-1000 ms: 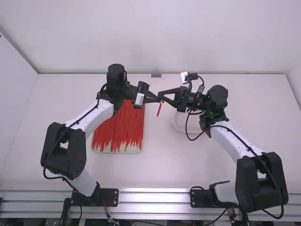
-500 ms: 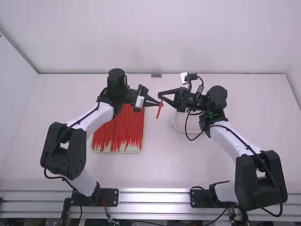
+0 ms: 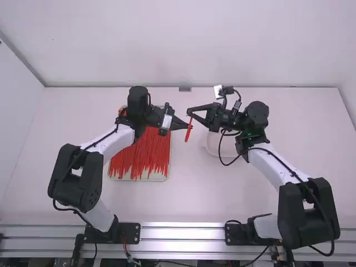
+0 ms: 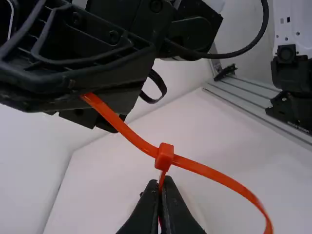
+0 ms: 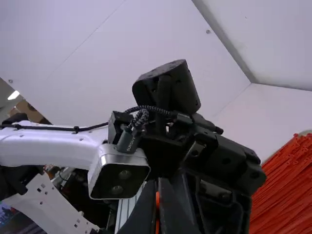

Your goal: Fasten the cable tie

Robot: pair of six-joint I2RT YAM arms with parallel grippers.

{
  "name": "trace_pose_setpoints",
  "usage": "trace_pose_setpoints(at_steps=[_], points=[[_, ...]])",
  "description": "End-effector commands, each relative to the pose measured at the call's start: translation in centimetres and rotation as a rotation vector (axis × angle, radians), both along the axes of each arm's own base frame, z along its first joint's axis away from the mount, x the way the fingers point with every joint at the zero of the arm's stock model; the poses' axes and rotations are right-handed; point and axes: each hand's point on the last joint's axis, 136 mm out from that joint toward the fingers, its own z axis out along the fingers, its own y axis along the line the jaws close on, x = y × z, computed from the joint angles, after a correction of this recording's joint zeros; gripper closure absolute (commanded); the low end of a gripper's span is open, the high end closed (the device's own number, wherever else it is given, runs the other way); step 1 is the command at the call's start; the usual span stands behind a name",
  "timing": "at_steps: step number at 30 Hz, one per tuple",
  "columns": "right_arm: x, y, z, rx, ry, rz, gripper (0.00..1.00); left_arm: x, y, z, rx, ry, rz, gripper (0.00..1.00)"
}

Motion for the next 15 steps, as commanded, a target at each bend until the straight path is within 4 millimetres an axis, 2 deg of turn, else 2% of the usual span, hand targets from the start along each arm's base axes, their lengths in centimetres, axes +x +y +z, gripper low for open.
trace_pose_setpoints(at_steps=[1,10,15], points=[[0.2,-0.3,1.5,0.020,-0.041,-0.026,1.00,0.1,0.4,-1.3,0.018,0.052,0.027,0.97],[0.2,-0.3,1.5,0.019,-0.044,-0.026,1.00,0.5,0.5,-3.6,0.080,0.119,0.088,0.98],[0.2,-0.3,1.5,0.019,-0.043,-0.026,1.00,0.3,0.5,-4.0,0.092,0.150,0.091,0.98]])
